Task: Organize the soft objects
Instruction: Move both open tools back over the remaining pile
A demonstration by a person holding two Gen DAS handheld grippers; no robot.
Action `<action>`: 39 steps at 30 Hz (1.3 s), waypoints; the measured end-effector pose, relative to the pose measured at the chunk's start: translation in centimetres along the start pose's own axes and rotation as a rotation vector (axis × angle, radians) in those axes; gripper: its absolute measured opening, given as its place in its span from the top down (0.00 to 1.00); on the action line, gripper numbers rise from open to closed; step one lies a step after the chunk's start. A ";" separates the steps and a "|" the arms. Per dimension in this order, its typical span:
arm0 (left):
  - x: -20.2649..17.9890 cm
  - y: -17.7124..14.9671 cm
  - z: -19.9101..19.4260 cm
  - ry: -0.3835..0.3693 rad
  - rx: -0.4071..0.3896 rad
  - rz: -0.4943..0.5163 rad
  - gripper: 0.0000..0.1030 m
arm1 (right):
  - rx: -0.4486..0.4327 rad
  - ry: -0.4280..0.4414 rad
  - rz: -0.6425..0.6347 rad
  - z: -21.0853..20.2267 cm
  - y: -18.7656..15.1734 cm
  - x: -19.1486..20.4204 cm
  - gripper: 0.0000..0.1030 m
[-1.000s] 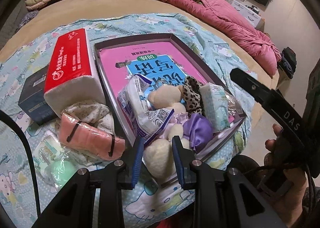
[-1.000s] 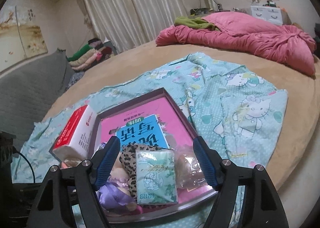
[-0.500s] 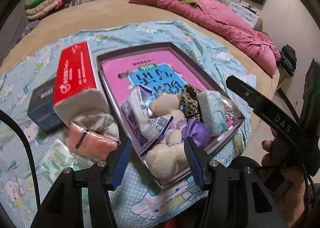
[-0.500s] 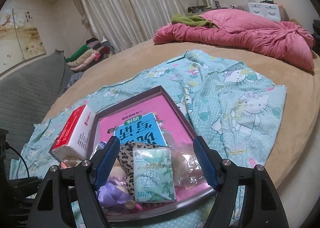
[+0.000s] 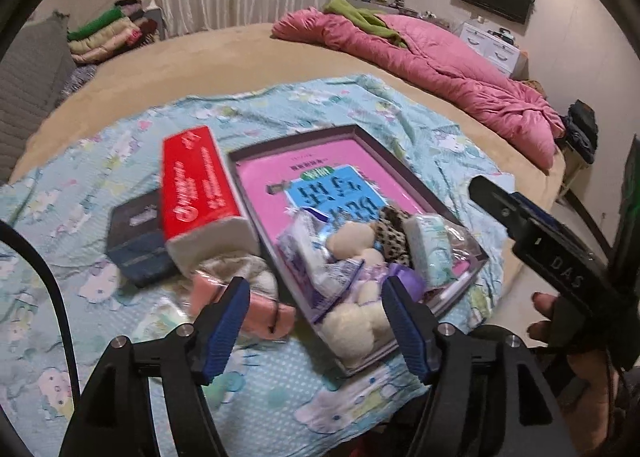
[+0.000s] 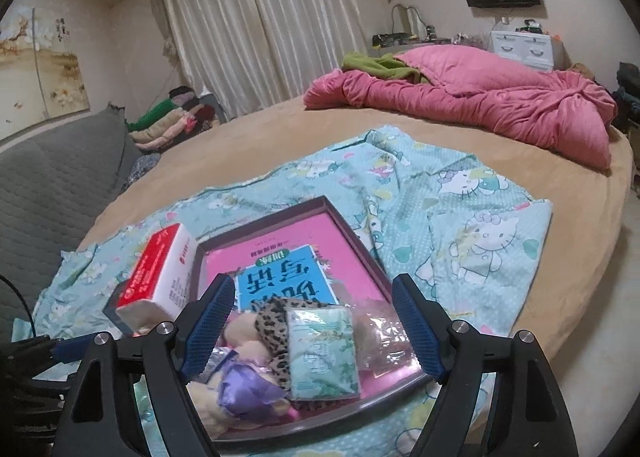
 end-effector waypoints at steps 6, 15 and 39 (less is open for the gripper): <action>1.0 0.5 -1.9 0.019 -0.035 -0.008 0.24 | -0.028 0.001 -0.033 -1.7 1.5 1.5 0.21; 2.7 1.6 -4.5 0.049 -0.082 -0.038 0.20 | -0.037 0.021 -0.091 -3.4 2.3 4.3 0.20; 11.2 1.4 -7.7 0.112 -0.110 -0.178 0.19 | -0.016 0.113 -0.251 -4.9 1.7 12.2 0.20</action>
Point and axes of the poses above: each gripper's, at about its wrist camera, not at the fingertips, and z roughly the way its jaws point, x to its left, y to its top, the point moved 10 cm from there along z, roughly the way its jaws point, and after that the axes turned 7 degrees about -z, right-handed, at the moved point
